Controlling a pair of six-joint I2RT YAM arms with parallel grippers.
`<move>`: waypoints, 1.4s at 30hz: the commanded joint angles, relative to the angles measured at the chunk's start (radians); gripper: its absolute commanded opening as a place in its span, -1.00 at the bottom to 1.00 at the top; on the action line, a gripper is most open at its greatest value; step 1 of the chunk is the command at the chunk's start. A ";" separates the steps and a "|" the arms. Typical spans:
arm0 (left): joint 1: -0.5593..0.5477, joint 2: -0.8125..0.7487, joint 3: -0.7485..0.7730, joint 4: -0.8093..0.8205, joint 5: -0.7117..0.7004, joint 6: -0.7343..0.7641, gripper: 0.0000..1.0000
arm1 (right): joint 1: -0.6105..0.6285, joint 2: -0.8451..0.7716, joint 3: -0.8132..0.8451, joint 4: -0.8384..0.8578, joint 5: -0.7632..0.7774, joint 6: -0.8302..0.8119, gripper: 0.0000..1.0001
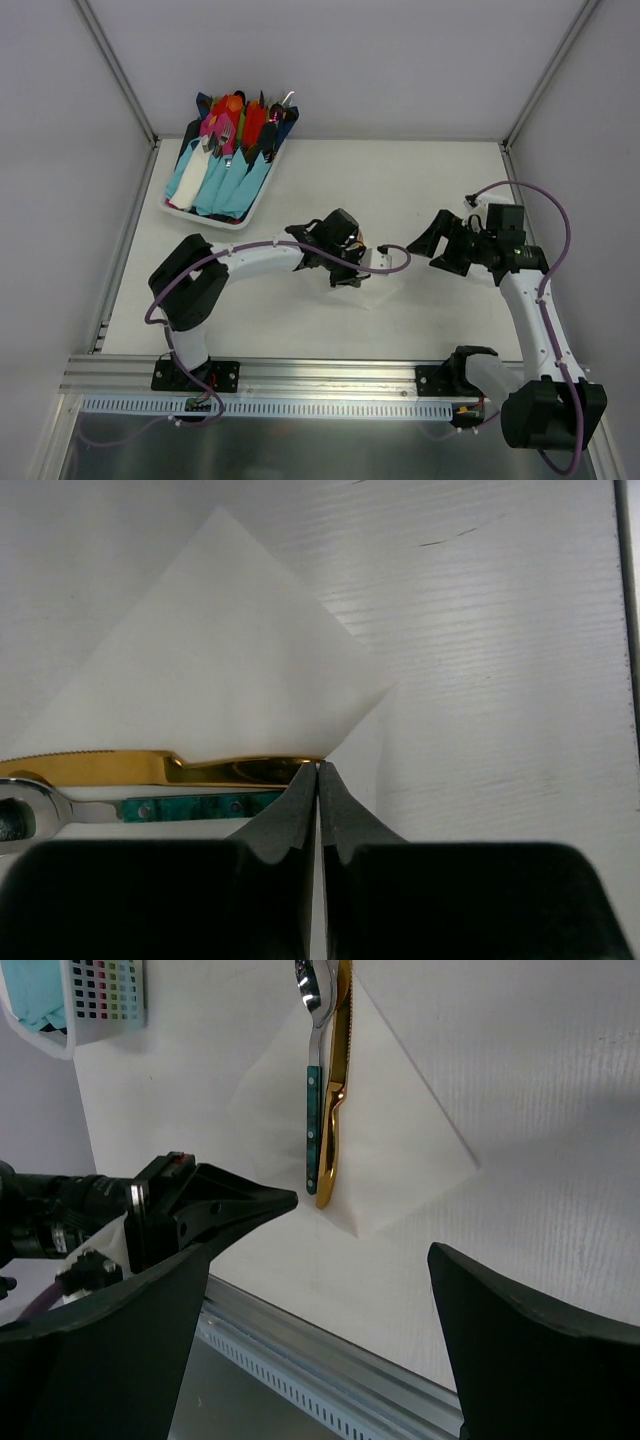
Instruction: Place the utensils on the paper napkin and roll it up
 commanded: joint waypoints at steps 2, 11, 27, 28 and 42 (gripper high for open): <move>0.045 0.063 0.072 -0.037 0.052 0.009 -1.00 | -0.006 0.007 -0.021 0.029 -0.042 -0.015 0.79; 0.103 0.149 0.154 -0.035 0.066 0.017 -1.00 | 0.016 0.010 -0.135 0.122 -0.092 0.045 0.00; 0.123 0.207 0.201 -0.035 0.080 0.001 -1.00 | 0.262 0.106 -0.308 0.473 -0.088 0.304 -0.56; 0.125 0.211 0.204 -0.035 0.078 0.000 -1.00 | 0.277 0.118 -0.307 0.487 -0.080 0.322 -0.57; 0.138 0.240 0.226 -0.035 0.078 -0.008 -1.00 | 0.352 0.355 -0.290 0.708 -0.057 0.427 -0.81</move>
